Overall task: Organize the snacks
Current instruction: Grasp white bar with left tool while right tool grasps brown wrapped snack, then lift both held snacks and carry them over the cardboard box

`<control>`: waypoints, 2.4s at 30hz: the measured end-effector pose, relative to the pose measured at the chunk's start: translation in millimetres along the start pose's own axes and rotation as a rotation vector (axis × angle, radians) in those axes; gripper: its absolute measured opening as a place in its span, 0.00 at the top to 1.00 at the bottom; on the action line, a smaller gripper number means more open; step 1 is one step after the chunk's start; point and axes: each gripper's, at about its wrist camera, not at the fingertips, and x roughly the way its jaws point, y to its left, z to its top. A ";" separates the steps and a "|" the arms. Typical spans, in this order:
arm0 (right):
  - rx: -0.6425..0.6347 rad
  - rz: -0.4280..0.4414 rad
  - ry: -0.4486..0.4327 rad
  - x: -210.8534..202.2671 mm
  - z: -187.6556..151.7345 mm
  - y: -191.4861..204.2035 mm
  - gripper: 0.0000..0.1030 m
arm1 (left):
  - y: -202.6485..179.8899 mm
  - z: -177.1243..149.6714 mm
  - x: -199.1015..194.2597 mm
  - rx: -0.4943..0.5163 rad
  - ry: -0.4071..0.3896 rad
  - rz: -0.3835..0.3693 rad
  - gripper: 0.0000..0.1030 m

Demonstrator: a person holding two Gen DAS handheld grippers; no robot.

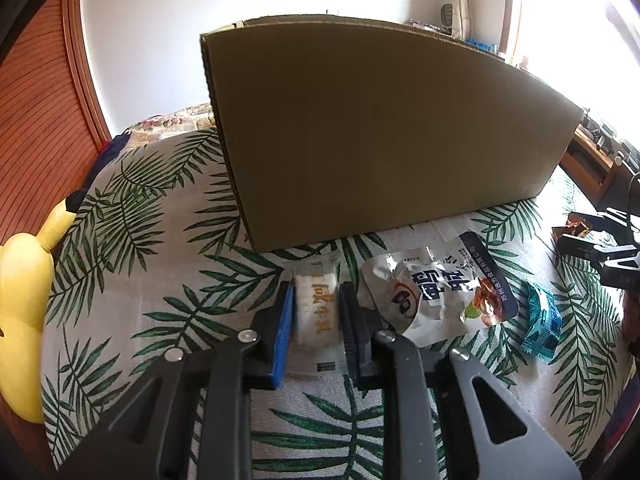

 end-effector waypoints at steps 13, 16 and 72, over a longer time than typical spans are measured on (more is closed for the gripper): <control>-0.012 0.037 -0.027 -12.3 -6.0 8.8 0.68 | -6.1 -4.7 -11.1 0.004 -0.031 0.019 0.80; 0.002 0.048 -0.036 -16.9 -9.4 9.1 0.69 | -7.8 -5.1 -12.4 0.006 -0.035 0.022 0.80; -0.114 0.160 -0.352 -98.1 90.0 66.5 0.69 | -48.4 89.4 -92.3 0.098 -0.299 -0.136 0.80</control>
